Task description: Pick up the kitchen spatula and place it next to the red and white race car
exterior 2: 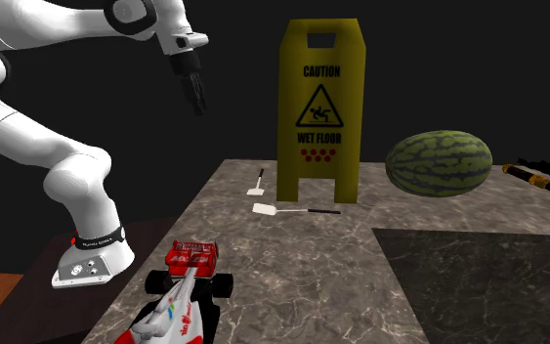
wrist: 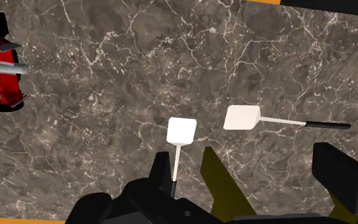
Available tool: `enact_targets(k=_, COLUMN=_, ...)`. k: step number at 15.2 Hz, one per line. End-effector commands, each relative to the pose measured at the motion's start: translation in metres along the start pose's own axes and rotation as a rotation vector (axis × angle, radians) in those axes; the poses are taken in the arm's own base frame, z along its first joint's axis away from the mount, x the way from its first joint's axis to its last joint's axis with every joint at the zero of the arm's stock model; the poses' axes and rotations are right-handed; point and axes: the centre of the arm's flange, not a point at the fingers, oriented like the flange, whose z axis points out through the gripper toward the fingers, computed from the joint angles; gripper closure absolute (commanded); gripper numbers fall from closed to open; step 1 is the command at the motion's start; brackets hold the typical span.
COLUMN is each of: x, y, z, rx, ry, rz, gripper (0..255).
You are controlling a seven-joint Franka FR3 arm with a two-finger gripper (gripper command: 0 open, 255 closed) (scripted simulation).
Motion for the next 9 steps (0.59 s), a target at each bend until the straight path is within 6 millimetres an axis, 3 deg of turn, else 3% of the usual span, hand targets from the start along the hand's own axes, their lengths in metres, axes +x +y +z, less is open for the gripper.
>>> enact_targets(k=1, x=0.000, y=0.000, z=0.000, rx=0.000, ry=0.000, rz=0.000, gripper=0)
enact_targets(k=9, x=0.070, y=0.009, z=0.084, rx=-0.022, ry=-0.041, rz=0.055, gripper=0)
